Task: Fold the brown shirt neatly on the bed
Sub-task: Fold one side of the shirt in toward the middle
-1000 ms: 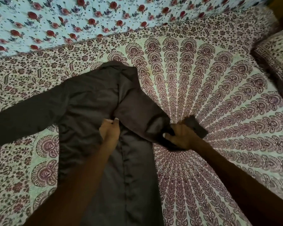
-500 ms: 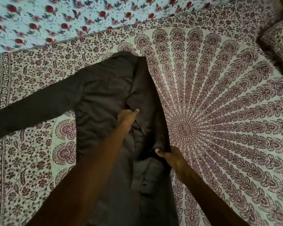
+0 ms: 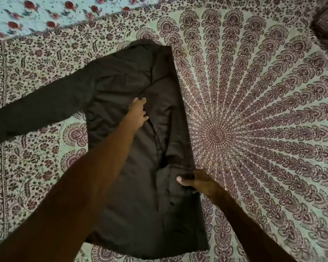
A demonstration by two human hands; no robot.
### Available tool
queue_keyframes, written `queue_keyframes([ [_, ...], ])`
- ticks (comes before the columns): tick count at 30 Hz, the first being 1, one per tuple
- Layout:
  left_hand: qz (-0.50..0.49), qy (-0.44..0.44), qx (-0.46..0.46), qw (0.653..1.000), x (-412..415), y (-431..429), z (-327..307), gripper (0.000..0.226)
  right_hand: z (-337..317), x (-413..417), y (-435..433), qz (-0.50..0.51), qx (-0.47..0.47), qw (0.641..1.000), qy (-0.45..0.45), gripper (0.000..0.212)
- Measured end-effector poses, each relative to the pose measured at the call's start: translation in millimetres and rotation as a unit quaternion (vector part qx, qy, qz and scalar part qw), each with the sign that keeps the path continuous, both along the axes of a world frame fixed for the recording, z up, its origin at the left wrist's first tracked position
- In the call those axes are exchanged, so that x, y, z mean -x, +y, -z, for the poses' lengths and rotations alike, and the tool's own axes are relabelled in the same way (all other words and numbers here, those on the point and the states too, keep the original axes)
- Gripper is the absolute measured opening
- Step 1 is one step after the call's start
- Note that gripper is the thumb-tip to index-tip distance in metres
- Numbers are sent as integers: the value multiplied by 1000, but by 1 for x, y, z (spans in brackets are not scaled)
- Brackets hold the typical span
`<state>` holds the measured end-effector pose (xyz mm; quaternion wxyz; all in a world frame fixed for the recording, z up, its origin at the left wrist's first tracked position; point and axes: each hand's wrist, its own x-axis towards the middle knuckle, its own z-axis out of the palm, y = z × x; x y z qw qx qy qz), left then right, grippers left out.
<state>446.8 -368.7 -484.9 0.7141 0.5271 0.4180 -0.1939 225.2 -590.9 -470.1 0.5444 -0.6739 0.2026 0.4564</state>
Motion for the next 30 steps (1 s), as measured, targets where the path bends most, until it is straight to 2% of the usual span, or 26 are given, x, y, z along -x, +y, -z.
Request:
queue_keyframes([
  [2, 28, 1, 16, 999, 1, 3, 1, 65, 3, 7, -1, 29, -26, 999, 15, 37],
  [4, 39, 1, 15, 999, 2, 5, 4, 60, 5, 14, -3, 84, -74, 992, 55, 51],
  [5, 36, 3, 13, 999, 3, 5, 5, 53, 3, 18, -2, 95, -92, 989, 71, 52],
  [7, 31, 3, 4, 999, 3, 7, 7, 43, 1, 24, 3, 73, -71, 992, 71, 42],
  [9, 30, 1, -1, 1000, 3, 10, 12, 56, 4, 30, 8, 48, -33, 995, 76, 37],
  [12, 28, -1, -25, 999, 4, 13, 19, 58, 10, 43, 14, 96, -25, 989, 113, 55],
  [15, 0, 1, -35, 999, 6, 17, 25, 60, 16, 53, 17, 147, -44, 980, 128, 45],
  [16, -8, -3, -41, 999, 8, 18, 27, 59, 17, 55, 18, 132, -22, 984, 116, 45],
  [18, -16, -2, -88, 996, 11, 19, 32, 54, 17, 56, 21, 57, 95, 993, 40, 46],
  [20, -10, -1, -163, 987, 14, 19, 32, 45, 12, 55, 26, -30, 236, 971, -40, 47],
  [22, -17, -5, -211, 977, 16, 20, 32, 40, 5, 53, 29, -93, 315, 942, -73, 54],
  [26, 18, -27, -303, 952, 12, 28, 27, 37, 0, 40, 31, -138, 391, 903, -111, 69],
  [28, 55, -32, -349, 935, 7, 31, 24, 42, 1, 22, 31, -128, 412, 887, -164, 71],
  [30, 126, -49, -447, 884, 3, 35, 18, 47, 4, -9, 33, -102, 406, 881, -218, 61],
])
